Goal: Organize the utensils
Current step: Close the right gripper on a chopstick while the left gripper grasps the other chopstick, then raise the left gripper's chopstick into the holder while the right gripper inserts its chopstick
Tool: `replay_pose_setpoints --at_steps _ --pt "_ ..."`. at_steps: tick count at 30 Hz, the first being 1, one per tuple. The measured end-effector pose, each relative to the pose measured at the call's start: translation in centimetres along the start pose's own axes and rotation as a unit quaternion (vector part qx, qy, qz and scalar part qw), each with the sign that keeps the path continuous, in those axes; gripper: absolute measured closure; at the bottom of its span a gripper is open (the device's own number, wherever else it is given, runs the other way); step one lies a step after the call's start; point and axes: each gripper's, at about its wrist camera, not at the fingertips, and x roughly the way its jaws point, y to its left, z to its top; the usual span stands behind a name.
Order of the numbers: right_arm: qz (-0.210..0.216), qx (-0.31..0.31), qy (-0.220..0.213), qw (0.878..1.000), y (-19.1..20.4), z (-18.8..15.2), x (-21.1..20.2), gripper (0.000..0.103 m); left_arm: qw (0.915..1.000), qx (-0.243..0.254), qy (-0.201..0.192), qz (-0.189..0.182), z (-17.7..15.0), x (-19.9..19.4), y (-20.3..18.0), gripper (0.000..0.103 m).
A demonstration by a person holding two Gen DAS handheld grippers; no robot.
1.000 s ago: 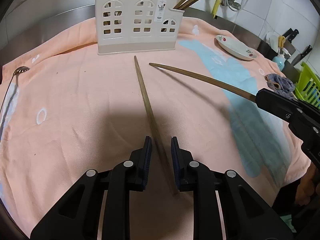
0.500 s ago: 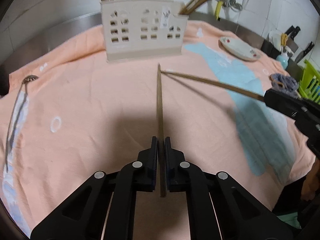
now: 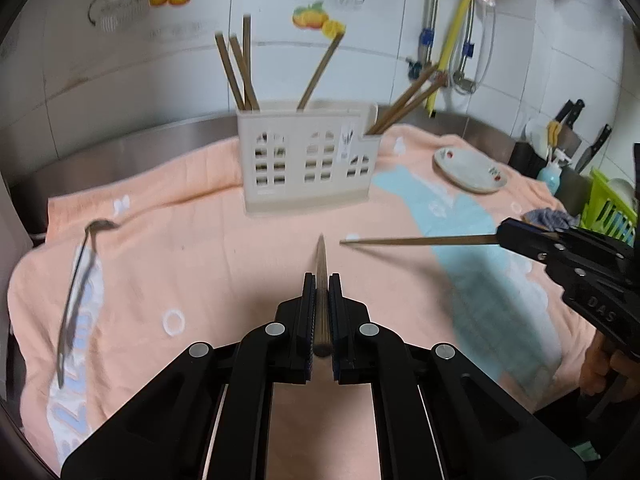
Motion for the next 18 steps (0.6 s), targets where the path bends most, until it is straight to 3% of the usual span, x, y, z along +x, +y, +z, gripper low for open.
replay_pose_setpoints --at_steps 18 --pt "0.012 -0.016 -0.019 1.0 0.6 3.9 1.4 0.096 0.9996 0.013 -0.025 0.001 3.6 -1.0 1.5 0.097"
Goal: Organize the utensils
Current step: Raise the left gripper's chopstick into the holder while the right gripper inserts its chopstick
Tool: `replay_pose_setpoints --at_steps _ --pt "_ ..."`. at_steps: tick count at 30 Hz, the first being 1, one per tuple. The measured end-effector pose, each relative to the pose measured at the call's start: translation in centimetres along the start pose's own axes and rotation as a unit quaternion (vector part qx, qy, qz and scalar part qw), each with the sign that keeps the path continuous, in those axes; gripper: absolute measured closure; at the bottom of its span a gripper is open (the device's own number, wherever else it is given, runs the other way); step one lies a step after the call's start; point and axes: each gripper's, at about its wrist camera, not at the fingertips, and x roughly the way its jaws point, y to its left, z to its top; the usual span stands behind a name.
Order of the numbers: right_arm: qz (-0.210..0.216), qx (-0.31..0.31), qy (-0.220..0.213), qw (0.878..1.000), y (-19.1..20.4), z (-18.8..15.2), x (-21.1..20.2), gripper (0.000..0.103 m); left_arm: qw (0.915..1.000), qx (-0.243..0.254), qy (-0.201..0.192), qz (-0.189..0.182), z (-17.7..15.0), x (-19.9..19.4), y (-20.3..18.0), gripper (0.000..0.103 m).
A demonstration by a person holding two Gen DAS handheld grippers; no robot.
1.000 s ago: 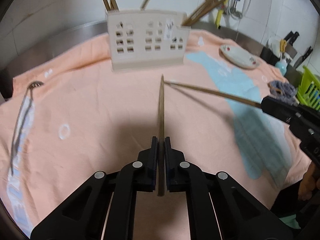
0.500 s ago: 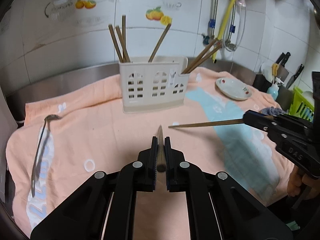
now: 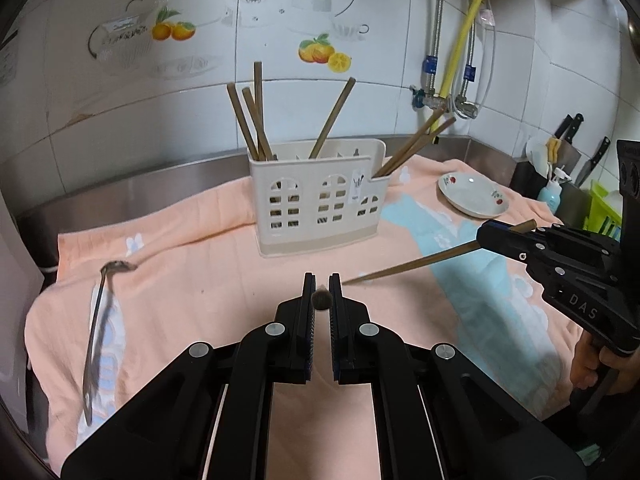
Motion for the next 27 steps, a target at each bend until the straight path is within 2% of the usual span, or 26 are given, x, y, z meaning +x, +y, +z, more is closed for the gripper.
replay_pose_setpoints --at_steps 10,19,27 --pt "-0.002 -0.018 -0.018 1.0 -0.3 3.1 -0.3 0.096 0.9999 0.014 -0.005 -0.002 2.4 0.4 0.5 0.098" --pt "-0.019 -0.053 -0.065 0.996 -0.5 8.2 -1.9 0.096 0.9994 0.022 -0.026 -0.007 6.3 -0.3 0.9 0.098" --pt "-0.04 -0.069 -0.104 0.991 -0.9 12.8 -2.0 0.096 0.9976 0.034 -0.06 -0.005 10.1 -1.5 0.9 0.098"
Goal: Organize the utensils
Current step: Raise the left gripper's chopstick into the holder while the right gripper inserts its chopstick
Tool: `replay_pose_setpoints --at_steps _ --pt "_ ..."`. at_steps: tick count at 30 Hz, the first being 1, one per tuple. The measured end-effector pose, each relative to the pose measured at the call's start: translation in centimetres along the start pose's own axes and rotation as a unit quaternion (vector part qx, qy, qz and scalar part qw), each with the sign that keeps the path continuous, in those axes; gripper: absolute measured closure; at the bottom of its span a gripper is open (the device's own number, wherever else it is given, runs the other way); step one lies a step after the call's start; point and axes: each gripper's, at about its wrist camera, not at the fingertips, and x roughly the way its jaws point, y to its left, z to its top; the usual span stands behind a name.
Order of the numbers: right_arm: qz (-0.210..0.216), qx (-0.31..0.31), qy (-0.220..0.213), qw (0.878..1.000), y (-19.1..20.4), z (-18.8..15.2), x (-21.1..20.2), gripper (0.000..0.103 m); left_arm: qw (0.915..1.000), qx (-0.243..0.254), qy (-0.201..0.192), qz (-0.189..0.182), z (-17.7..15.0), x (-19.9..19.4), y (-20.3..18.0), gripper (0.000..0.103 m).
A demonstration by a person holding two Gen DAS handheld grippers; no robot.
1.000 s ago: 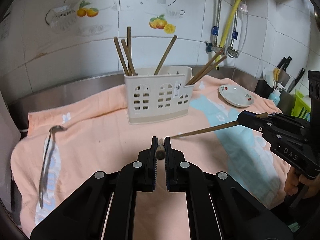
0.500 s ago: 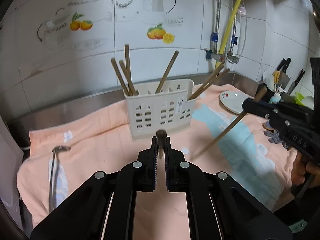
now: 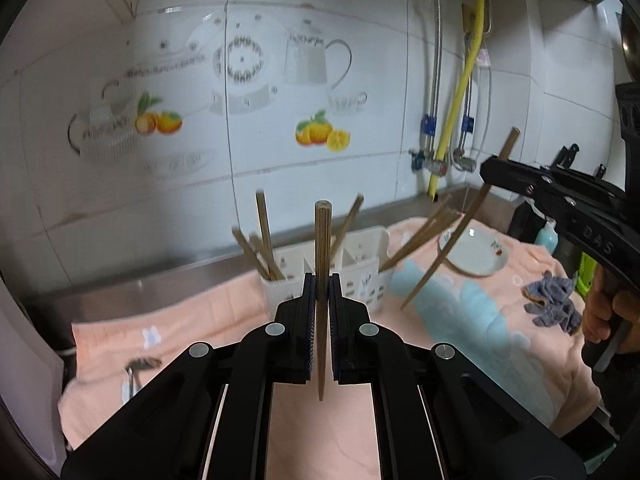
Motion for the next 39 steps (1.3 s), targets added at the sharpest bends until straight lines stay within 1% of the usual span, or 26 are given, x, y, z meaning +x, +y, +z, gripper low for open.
replay_pose_setpoints --at_steps 5,9,13,20,23,27,34,39 --pt "-0.018 -0.013 -0.025 0.999 -0.4 1.9 0.9 0.096 0.9998 0.003 -0.017 0.0 1.6 -0.5 0.1 0.098" --pt "-0.033 -0.021 -0.032 0.999 -0.5 2.6 2.3 0.096 0.9995 0.005 -0.03 0.0 2.9 -0.9 0.3 0.098" --pt "-0.037 -0.022 -0.031 0.999 -0.8 2.8 4.2 0.096 0.999 0.009 -0.044 0.0 4.3 -1.4 0.2 0.098" --pt "-0.035 -0.005 -0.026 0.999 -1.7 2.6 6.9 0.096 0.9976 0.019 -0.067 0.003 7.3 -1.4 0.3 0.098" --pt "-0.037 0.003 -0.036 0.999 -2.1 2.6 7.3 0.096 0.9973 0.016 -0.071 0.001 8.2 -1.1 0.5 0.098" --pt "-0.031 0.01 -0.021 0.999 -2.5 2.1 8.7 0.096 0.9971 0.01 -0.076 -0.003 9.2 -0.6 0.8 0.098" --pt "-0.014 0.032 0.021 0.999 -3.3 -0.2 10.9 0.096 0.9967 0.007 -0.081 -0.001 10.3 0.4 1.1 0.098" --pt "-0.009 0.031 0.038 0.999 -3.2 -1.5 11.2 0.096 0.996 -0.003 -0.089 0.007 11.1 1.3 1.8 0.098"
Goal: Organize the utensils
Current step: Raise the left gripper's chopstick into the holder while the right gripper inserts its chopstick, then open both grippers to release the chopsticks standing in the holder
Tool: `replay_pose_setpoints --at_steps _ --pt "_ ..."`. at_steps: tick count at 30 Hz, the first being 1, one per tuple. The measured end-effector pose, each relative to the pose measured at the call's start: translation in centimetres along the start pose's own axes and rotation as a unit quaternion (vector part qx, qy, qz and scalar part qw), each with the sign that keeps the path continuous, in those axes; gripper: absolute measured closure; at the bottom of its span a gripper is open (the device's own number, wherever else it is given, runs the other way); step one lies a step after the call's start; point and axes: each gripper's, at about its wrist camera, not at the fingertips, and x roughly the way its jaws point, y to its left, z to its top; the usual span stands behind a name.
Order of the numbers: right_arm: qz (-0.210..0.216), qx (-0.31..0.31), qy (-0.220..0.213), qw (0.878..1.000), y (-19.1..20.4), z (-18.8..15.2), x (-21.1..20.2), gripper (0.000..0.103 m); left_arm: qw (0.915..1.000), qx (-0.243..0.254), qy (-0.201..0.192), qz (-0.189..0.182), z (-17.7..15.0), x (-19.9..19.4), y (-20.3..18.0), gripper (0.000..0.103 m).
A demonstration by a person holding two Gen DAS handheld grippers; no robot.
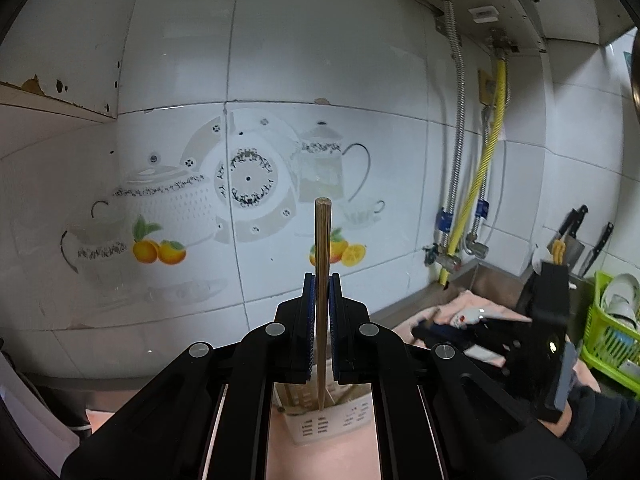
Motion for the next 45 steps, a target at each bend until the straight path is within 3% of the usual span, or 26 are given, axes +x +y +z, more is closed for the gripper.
replay_pose_setpoints --at_steps 12,39,44,45 --pt "-0.001 -0.006 0.015 1.0 -0.2 -1.7 -0.3 0.096 0.9997 -0.022 0.012 0.009 -1.4 3.6 1.0 0.098" --pt "0.004 -0.01 0.006 1.0 0.5 -2.8 -2.7 0.059 0.9958 -0.035 0.085 0.005 -6.3 6.8 1.5 0.097" --pt "0.004 -0.011 0.003 1.0 0.7 -2.9 -3.0 0.053 0.9952 -0.038 0.089 0.005 -6.6 6.7 1.6 0.093" --pt "0.004 -0.011 0.003 1.0 0.7 -2.9 -3.0 0.053 0.9952 -0.038 0.09 0.008 -6.7 6.7 1.6 0.087"
